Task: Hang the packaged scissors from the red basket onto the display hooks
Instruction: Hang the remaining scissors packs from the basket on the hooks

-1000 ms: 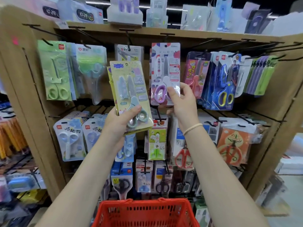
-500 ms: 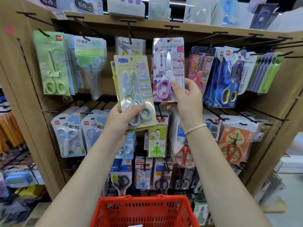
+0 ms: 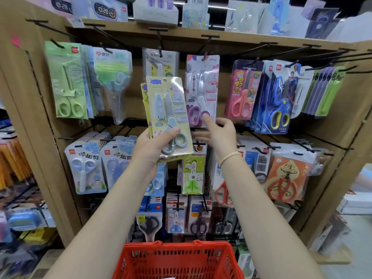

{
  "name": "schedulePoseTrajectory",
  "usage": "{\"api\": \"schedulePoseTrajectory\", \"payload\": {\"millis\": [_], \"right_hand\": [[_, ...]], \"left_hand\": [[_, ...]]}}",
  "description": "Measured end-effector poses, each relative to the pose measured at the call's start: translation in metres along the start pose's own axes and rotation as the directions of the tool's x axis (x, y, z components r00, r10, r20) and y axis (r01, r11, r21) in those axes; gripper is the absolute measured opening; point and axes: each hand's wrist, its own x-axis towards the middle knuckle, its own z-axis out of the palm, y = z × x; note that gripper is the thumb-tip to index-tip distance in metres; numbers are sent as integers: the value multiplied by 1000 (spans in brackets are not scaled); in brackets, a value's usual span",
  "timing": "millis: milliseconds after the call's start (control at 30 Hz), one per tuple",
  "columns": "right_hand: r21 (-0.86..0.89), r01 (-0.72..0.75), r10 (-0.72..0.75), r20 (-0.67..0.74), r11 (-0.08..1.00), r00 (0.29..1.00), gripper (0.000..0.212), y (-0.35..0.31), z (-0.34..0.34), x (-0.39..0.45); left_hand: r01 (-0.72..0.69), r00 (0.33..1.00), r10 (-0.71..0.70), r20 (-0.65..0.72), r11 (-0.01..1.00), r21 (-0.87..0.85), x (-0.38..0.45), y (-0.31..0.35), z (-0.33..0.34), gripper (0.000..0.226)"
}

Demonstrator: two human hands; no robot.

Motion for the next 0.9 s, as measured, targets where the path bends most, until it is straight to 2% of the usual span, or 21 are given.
{"api": "schedulePoseTrajectory", "payload": {"millis": [100, 167, 267, 333, 467, 533, 667, 767, 900], "right_hand": [[-23, -34, 34, 12, 999, 999, 52, 8, -9, -15], [-102, 21, -19, 17, 995, 1000, 41, 11, -14, -28], [-269, 95, -52, 161, 958, 986, 33, 15, -16, -44], [-294, 103, -31, 240, 950, 970, 31, 18, -16, -50], [-290, 93, -25, 230, 953, 973, 28, 20, -16, -48], [-264, 94, -29, 239, 960, 971, 28, 22, -16, -47], [-122, 36, -4, 256, 992, 967, 20, 24, -17, -47], [3, -2, 1, 287, 1000, 958, 20, 25, -18, -47], [67, 86, -101, 254, 994, 962, 14, 23, -16, -43]], "left_hand": [[7, 1000, -7, -10, 1000, 19, 3, -3, -3, 22], [5, 1000, -5, -1, 1000, 20, 5, -4, -2, 22], [-12, 1000, 12, 8, 999, 46, 6, -8, 3, 21], [-17, 1000, 16, 6, 998, 56, 5, -9, 8, 22], [-25, 999, 23, 43, 998, 51, 2, -9, 13, 44], [-30, 997, 25, 78, 998, 63, 1, -7, 14, 55], [4, 995, -6, 98, 1000, 25, 1, -2, 11, 56], [7, 999, -8, 52, 1000, 7, 1, -4, 2, 36], [-21, 1000, 20, 20, 1000, 19, 1, -10, -7, 17]]}}
